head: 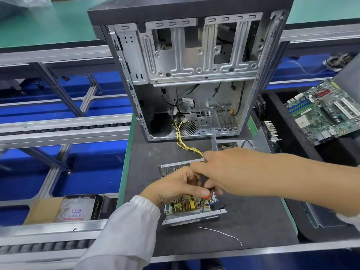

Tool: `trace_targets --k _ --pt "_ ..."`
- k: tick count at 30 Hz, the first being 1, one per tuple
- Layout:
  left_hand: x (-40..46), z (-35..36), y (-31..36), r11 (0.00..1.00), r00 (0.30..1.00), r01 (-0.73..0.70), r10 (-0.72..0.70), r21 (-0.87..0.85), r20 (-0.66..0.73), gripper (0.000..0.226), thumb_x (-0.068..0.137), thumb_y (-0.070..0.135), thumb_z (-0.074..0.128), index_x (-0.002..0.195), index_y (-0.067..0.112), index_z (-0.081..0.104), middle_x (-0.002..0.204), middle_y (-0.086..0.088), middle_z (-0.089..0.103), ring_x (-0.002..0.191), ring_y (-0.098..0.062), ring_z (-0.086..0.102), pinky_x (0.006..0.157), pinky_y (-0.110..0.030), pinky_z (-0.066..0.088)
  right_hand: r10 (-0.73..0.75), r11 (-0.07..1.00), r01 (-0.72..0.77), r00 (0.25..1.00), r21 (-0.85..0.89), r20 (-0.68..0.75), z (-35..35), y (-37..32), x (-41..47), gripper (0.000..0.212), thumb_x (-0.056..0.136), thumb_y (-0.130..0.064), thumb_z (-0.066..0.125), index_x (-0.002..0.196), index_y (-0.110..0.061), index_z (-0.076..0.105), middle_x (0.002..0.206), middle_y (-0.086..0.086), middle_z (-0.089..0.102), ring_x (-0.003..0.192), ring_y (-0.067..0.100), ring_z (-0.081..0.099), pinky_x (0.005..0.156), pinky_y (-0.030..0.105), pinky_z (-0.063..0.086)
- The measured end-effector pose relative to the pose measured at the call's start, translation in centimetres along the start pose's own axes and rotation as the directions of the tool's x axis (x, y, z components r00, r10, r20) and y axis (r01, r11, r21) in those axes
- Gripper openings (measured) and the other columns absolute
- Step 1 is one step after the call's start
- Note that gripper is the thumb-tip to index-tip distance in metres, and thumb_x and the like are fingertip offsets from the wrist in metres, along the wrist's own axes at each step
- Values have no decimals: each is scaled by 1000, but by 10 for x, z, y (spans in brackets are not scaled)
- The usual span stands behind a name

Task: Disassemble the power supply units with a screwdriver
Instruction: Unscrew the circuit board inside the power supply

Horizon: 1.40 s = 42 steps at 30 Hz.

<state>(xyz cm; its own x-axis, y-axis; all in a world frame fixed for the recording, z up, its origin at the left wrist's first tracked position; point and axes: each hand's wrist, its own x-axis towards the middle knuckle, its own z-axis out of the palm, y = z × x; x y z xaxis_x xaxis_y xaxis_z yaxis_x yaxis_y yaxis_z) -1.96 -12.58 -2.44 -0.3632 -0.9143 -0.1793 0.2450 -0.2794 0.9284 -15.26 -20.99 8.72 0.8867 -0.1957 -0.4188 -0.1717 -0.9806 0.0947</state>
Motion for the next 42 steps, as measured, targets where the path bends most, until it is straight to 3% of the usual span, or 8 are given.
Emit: trace_targets --k 4,10,16,22,29,32,35,42 --pt "3 -2 -1 1000 1000 -29 29 -8 13 29 89 11 66 108 31 70 99 15 70 89 0 63 79 -15 49 -106 991 93 984 93 143 -9 5 -5 35 94 -19 54 122 -32 38 99 -1 30 62 17 44 47 31 33" --pt "5 -6 -5 1000 1000 -10 11 14 -19 33 85 -2 62 105 22 72 98 4 71 88 -6 63 76 -16 46 93 995 -93 996 45 -3 -18 1 -3 51 87 -72 27 91 -21 36 69 -1 32 58 18 33 47 28 23" --pt "6 -4 -4 999 999 -31 30 -14 -40 19 84 11 72 95 26 71 87 14 71 85 -4 64 85 -27 52 56 997 -60 997 53 60 -5 -2 3 25 99 -41 41 107 -17 46 80 2 43 73 23 48 48 29 28" --pt "9 -3 -1 1000 1000 -8 8 15 15 42 85 -6 60 102 30 73 90 18 71 86 1 63 79 -13 47 -115 991 105 986 87 124 -11 3 -4 36 88 -14 56 114 -32 39 99 -3 28 73 15 39 48 27 25" --pt "8 -5 -4 996 1000 -11 12 85 -14 29 83 -7 61 97 17 69 96 -5 69 93 -18 61 83 -26 46 114 991 -113 993 67 -10 -17 -2 -1 57 84 -76 30 89 -20 38 73 -1 36 65 20 36 46 26 20" --pt "6 -7 -5 997 1000 -4 6 75 -17 25 82 -4 64 98 14 70 95 -3 71 97 -26 59 90 -42 43 109 994 -109 994 -10 25 -14 -8 1 54 94 -64 21 79 -17 43 68 -1 34 68 23 43 45 28 20" --pt "6 -4 -6 997 1000 -10 11 81 -10 23 79 5 69 102 8 68 94 4 73 95 -26 60 91 -51 38 64 998 -64 997 12 47 -12 -7 0 40 100 -50 32 105 -16 53 93 5 57 90 28 60 50 30 28" --pt "7 0 0 1000 1000 18 -18 12 -15 37 81 -3 65 99 28 73 93 10 73 92 -8 66 86 -22 51 -97 988 75 982 133 164 -18 -1 1 33 91 -28 59 119 -31 41 99 -9 36 92 17 49 53 28 30"
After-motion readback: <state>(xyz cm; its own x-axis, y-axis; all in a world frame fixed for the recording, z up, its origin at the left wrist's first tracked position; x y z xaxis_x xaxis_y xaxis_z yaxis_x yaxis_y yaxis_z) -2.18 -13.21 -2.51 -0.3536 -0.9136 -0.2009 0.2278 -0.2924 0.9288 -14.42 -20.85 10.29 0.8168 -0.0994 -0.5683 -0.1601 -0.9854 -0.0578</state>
